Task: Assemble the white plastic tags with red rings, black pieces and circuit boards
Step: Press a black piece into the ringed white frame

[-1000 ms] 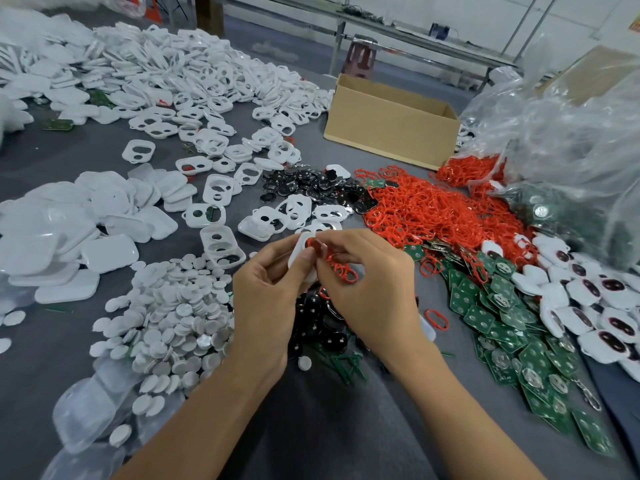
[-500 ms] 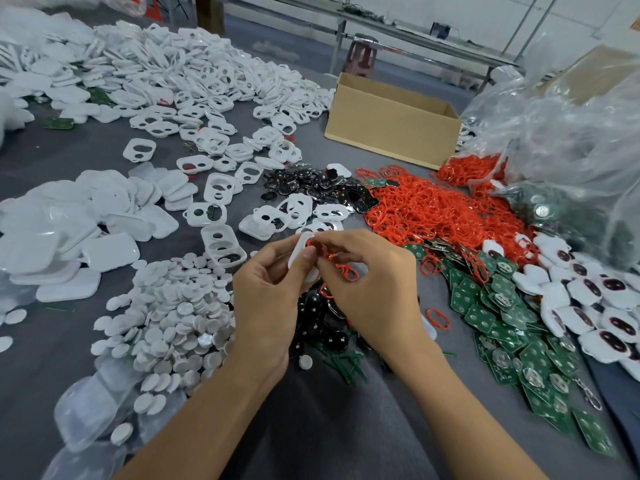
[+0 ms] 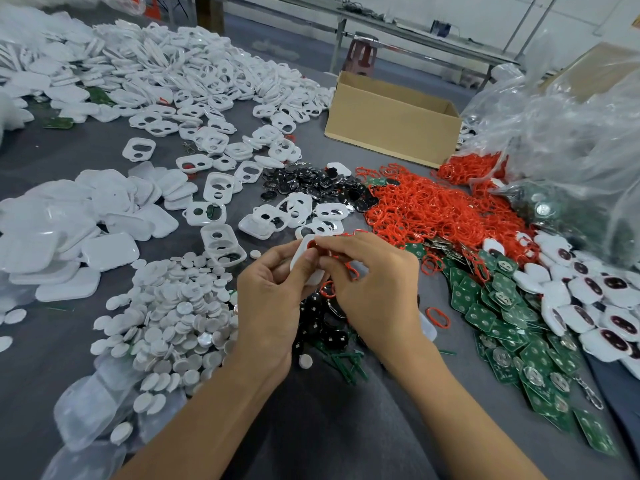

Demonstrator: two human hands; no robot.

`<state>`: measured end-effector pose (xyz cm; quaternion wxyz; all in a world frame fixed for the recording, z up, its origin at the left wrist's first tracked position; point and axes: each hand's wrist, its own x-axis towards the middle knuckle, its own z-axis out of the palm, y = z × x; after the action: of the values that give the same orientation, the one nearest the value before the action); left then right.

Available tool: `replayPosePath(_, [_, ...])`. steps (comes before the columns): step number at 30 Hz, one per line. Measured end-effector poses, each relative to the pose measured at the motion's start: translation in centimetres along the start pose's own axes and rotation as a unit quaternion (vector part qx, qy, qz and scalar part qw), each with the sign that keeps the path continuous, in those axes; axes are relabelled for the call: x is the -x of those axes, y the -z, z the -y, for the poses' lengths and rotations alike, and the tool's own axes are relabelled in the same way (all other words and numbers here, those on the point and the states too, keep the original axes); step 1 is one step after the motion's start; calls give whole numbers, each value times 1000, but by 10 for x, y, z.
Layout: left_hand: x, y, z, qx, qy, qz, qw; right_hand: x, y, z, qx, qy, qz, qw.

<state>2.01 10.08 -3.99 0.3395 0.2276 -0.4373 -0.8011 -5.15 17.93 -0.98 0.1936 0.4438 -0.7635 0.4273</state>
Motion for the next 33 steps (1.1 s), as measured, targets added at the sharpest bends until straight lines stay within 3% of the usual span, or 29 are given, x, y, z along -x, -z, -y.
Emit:
replayPosePath(8, [-1,5,0,53,35,27,998,-1,2,-2,-76,-20,-37,996])
replayPosePath(14, [-8,9,-4,105,69,37,991,0,2,-8,-144,-44,1,989])
replayPosePath(17, [-9,9,-6,110,68,48,990,-3,0,-10,-226,-140,32,963])
replayPosePath(20, [-9,8,-8,103,55,58,991,-7,4,-13,-362,-261,81,891])
replayPosePath(23, [-6,7,-9,90,37,88,991,-9,9,-19,-433,-306,127,838])
replayPosePath(33, [1,1,-11,107,31,121,986,-14,15,-24,-442,-287,169,833])
